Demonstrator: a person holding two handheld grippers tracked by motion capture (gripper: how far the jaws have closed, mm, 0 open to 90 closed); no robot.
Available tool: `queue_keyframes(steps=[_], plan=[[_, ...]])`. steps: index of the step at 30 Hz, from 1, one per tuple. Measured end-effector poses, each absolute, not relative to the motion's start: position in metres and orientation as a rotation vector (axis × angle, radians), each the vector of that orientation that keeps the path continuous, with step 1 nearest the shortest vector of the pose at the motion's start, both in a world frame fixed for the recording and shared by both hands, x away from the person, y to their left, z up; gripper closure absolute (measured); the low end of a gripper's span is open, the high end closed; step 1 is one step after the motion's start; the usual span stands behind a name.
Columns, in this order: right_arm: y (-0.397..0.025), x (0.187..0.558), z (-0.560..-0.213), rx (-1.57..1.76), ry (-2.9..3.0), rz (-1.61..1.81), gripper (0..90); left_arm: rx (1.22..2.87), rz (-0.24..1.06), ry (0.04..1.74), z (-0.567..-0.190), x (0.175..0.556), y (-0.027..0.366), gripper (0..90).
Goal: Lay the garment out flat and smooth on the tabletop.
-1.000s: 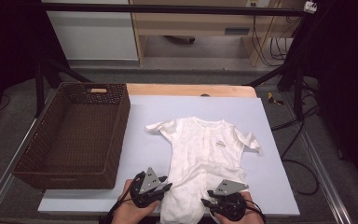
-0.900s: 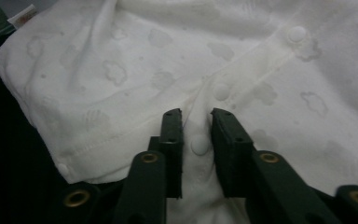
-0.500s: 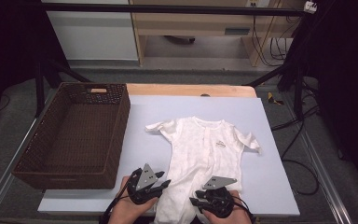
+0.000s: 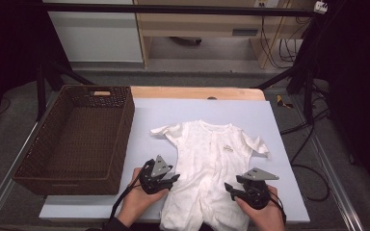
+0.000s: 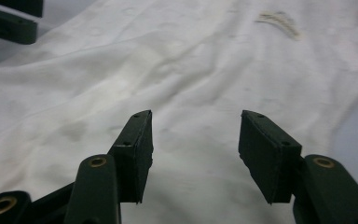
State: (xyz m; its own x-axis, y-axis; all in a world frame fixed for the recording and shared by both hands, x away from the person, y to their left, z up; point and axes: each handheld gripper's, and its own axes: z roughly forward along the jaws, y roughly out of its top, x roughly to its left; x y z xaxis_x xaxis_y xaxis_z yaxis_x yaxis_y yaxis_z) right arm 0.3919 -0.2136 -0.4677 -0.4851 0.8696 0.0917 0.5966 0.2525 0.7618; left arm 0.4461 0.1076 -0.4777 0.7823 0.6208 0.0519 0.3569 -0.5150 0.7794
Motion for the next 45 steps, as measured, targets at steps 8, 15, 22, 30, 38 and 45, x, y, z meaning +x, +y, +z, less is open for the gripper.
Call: queue_keyframes(steps=[8, 15, 22, 30, 38, 45], plan=[[-0.238, 0.407, -0.470, 1.399, 2.059, 1.083, 42.4, 2.185, 0.357, 0.719, -0.485, 0.465, 0.098, 73.7], [-0.248, 0.418, -0.469, 1.438, 2.007, 1.053, 42.9, 2.207, 0.427, 0.729, -0.483, 0.467, 0.096, 89.6], [-0.251, 0.423, -0.467, 1.437, 2.001, 1.033, 43.6, 2.160, 0.475, 0.794, -0.485, 0.463, 0.115, 89.7], [-0.247, 0.432, -0.465, 1.430, 2.011, 1.014, 43.4, 2.143, 0.478, 0.812, -0.484, 0.460, 0.122, 89.7], [-0.242, 0.429, -0.466, 1.413, 2.024, 1.026, 42.6, 2.061, 0.554, 0.833, -0.478, 0.469, 0.126, 71.3], [-0.235, 0.418, -0.466, 1.373, 2.038, 1.067, 39.3, 1.985, 0.727, 0.895, -0.466, 0.511, 0.138, 53.0]])
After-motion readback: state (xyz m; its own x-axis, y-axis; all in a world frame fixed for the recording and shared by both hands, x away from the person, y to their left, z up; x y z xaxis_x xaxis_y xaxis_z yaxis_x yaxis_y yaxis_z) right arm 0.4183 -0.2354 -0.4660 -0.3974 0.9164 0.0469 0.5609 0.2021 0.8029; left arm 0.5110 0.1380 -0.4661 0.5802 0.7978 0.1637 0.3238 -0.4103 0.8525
